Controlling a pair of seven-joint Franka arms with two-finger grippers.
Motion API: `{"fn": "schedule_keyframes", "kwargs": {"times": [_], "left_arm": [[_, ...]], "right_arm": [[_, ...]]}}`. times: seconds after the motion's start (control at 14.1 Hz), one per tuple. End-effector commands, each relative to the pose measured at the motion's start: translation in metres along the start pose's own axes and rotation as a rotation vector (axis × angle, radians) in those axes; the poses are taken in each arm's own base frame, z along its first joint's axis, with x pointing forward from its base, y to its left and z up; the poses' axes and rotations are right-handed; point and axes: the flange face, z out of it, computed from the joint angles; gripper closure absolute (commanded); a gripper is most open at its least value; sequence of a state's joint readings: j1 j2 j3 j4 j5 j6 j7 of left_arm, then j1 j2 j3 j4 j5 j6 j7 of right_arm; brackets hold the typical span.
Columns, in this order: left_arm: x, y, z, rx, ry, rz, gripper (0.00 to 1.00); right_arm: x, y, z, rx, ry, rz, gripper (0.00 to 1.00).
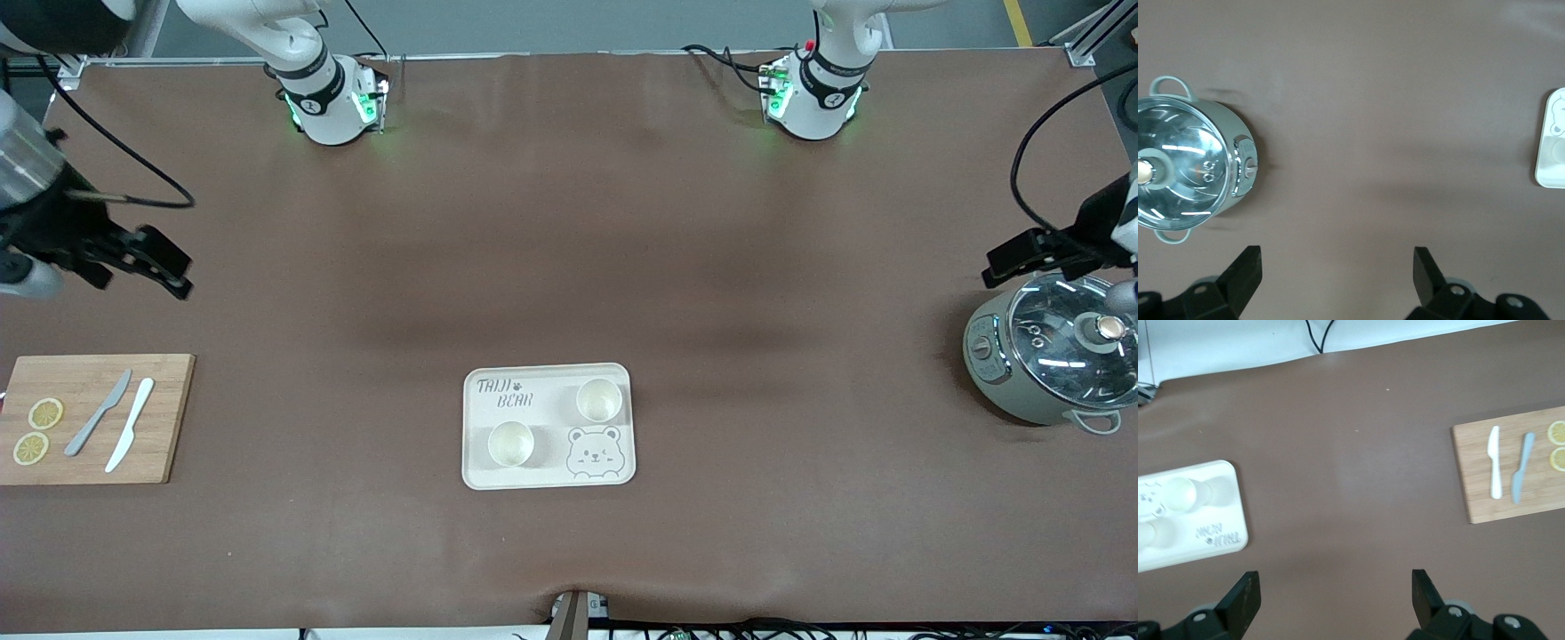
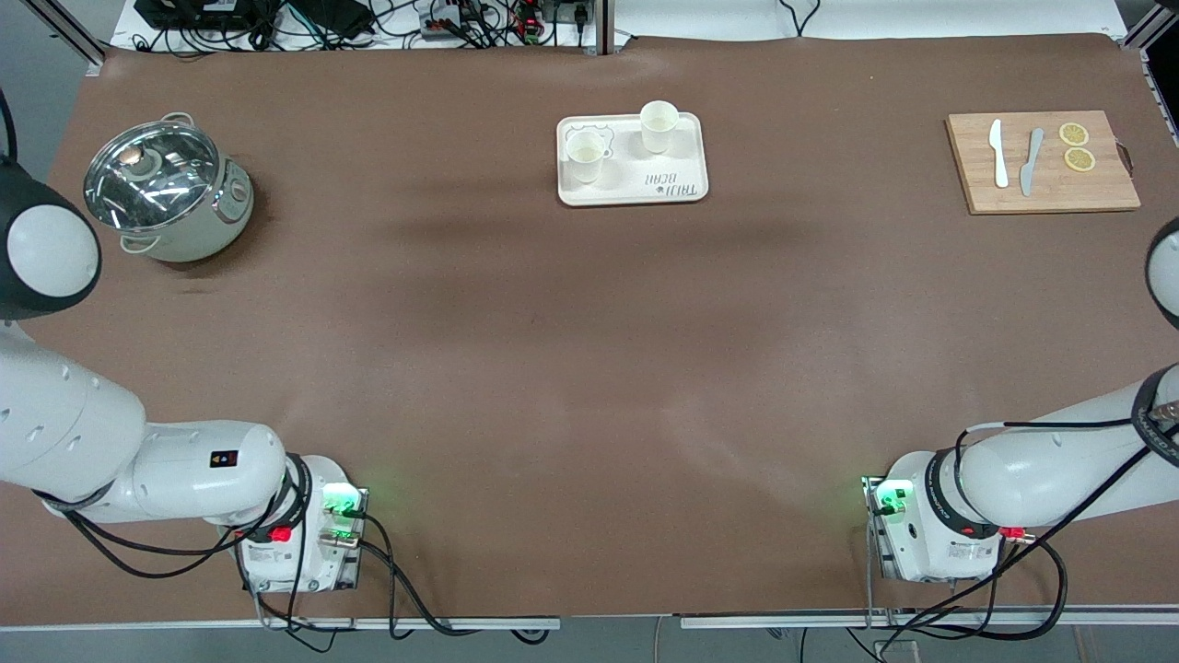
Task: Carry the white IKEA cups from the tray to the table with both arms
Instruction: 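Move the right gripper and the left gripper toward the white cups on the tray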
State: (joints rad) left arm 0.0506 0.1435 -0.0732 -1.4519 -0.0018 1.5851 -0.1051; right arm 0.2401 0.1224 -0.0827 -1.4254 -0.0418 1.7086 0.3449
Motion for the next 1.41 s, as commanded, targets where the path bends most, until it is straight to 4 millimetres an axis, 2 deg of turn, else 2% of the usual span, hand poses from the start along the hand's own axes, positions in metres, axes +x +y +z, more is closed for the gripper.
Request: {"fn": "schedule_keyframes", "kwargs": {"times": [0.0, 0.07, 0.21, 0.42, 0.64, 0.92, 1.13, 1.34], "left_arm": [[0.009, 0.02, 0.014, 0.0, -0.01, -0.007, 0.0], [0.015, 0.025, 0.022, -0.015, -0.008, -0.04, 0.0], [0.024, 0.047, 0.041, -0.022, -0.015, -0.083, 0.0], [0.036, 0.077, 0.069, -0.044, -0.022, -0.144, 0.0], [0.046, 0.116, 0.091, -0.058, -0.006, -0.191, 0.0], [0.061, 0.181, 0.125, -0.078, 0.019, -0.275, 0.0], [0.063, 0.232, 0.155, -0.098, 0.053, -0.363, 0.0], [0.058, 0.281, 0.185, -0.104, 0.055, -0.426, 0.0]], "right_arm": [[0.022, -0.064, 0.022, 0.01, 0.014, 0.087, 0.0], [0.024, -0.087, 0.037, 0.017, 0.027, 0.104, 0.0], [0.027, -0.123, 0.07, 0.039, 0.056, 0.128, 0.0], [0.03, -0.165, 0.117, 0.069, 0.095, 0.182, 0.0], [0.031, -0.186, 0.16, 0.07, 0.1, 0.163, 0.0], [0.032, -0.202, 0.212, 0.069, 0.102, 0.146, 0.0], [0.027, -0.22, 0.246, 0.084, 0.117, 0.122, 0.0], [0.019, -0.231, 0.27, 0.072, 0.101, 0.106, 0.0]]}}
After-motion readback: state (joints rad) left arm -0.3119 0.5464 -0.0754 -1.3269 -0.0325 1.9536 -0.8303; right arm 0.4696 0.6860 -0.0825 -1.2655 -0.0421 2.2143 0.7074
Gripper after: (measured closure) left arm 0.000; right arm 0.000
